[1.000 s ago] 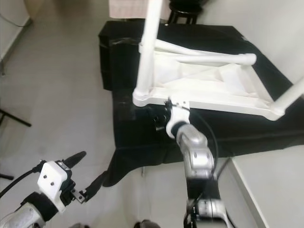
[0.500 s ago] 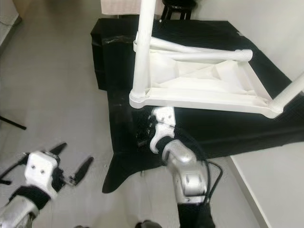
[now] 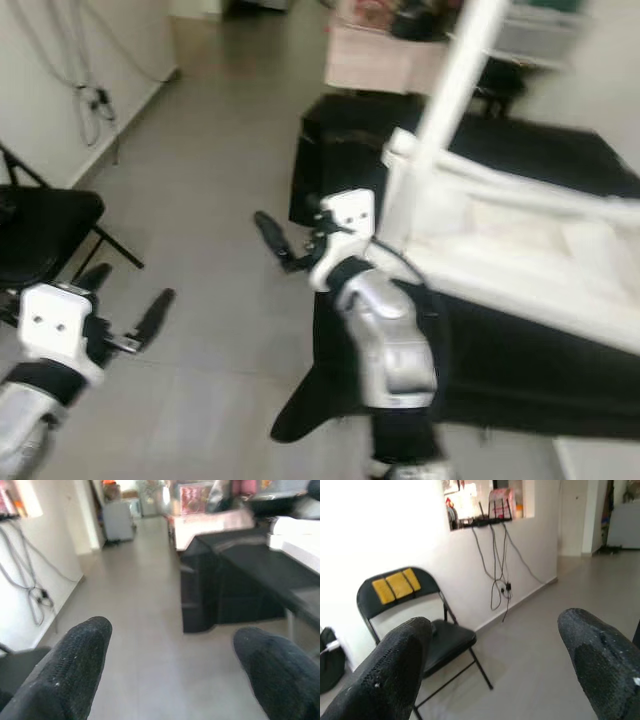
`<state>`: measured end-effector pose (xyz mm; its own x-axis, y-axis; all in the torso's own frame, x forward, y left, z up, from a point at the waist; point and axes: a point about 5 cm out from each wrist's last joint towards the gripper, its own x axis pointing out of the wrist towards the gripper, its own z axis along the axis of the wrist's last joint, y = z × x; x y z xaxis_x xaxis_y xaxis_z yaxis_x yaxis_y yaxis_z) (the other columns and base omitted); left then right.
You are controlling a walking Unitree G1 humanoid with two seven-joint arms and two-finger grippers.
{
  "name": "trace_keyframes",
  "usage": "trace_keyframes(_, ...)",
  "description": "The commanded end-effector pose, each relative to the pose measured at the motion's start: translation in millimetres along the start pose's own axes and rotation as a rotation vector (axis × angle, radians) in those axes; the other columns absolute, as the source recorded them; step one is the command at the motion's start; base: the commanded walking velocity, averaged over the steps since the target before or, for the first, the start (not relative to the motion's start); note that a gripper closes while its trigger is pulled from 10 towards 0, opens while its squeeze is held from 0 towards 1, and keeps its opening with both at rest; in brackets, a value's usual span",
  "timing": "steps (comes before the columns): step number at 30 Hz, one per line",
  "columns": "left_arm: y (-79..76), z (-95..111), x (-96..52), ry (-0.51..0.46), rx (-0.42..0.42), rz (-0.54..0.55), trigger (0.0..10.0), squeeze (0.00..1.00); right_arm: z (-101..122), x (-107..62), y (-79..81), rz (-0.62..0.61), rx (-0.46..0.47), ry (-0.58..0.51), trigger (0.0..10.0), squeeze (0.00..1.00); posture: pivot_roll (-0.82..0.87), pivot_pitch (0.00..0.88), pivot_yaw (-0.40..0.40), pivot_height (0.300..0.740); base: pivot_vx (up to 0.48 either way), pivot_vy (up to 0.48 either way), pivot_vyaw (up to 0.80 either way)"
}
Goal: Building children table
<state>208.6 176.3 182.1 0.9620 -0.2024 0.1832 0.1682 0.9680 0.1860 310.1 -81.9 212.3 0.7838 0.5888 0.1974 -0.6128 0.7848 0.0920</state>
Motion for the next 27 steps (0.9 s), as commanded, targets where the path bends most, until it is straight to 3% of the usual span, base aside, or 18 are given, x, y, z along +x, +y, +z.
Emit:
trace_keyframes(1, -11.7, -0.4, 0.1, 0.005, -0.043, -0.062, 10.0, 0.00, -0.4, -8.3, -13.0, -0.033, 0.022, -0.007, 10.0, 0.00, -0.07, 0.054, -0.095, 0.740, 0.319, 0.000, 0.00)
trace_keyframes(5, -14.3, -0.6, 0.3, 0.007, -0.051, -0.078, 10.0, 0.00, 0.0, -9.3, -13.1, -0.013, 0.047, -0.015, 10.0, 0.00, -0.07, 0.054, -0.094, 0.740, 0.319, 0.000, 0.00)
trace_keyframes(6, -17.3, -0.7, 0.8, 0.009, -0.061, -0.098, 10.0, 0.00, 1.8, -12.9, -9.0, 0.083, 0.055, -0.020, 10.0, 0.00, -0.07, 0.052, -0.087, 0.740, 0.322, 0.000, 0.00)
trace_keyframes(9, -20.6, -0.6, 1.5, 0.013, -0.071, -0.120, 10.0, 0.00, 3.0, -15.9, -6.8, 0.156, 0.066, -0.019, 10.0, 0.00, -0.07, 0.051, -0.086, 0.740, 0.322, 0.000, 0.00)
trace_keyframes(15, -27.2, -9.9, 2.1, 0.085, -0.060, -0.139, 10.0, 0.00, 1.7, -32.3, 3.3, 0.428, 0.102, 0.018, 10.0, 0.00, -0.06, 0.052, -0.080, 0.740, 0.152, 0.000, 0.00)
trace_keyframes(16, -29.0, -11.8, -0.3, 0.091, -0.069, -0.156, 10.0, 0.00, 1.0, -38.8, 4.0, 0.497, 0.141, 0.037, 10.0, 0.00, -0.06, 0.053, -0.080, 0.740, 0.000, 0.000, 0.00)
trace_keyframes(20, -30.4, -12.8, -2.0, 0.094, -0.077, -0.169, 10.0, 0.00, 0.8, -43.6, 4.5, 0.547, 0.172, 0.050, 10.0, 0.00, -0.06, 0.053, -0.080, 0.740, 0.000, 0.000, 0.00)
trace_keyframes(21, -30.2, -15.2, -6.3, 0.107, -0.085, -0.175, 10.0, 0.00, 2.1, -62.2, 4.4, 0.707, 0.210, 0.123, 10.0, 0.00, -0.06, 0.056, -0.079, 0.740, 0.000, 0.000, -0.80)
trace_keyframes(24, -30.2, -15.2, -6.3, 0.107, -0.085, -0.175, 10.0, 0.00, 2.1, -62.2, 4.4, 0.707, 0.210, 0.123, 10.0, 0.00, -0.06, 0.056, -0.079, 0.740, 0.000, 0.000, -0.80)
trace_keyframes(27, -30.6, -18.1, -14.8, 0.117, -0.078, -0.214, 10.0, 0.00, 3.1, -91.8, -8.5, 0.839, 0.195, 0.283, 10.0, 0.00, -0.06, 0.060, -0.081, 0.740, 0.000, 0.000, -0.80)
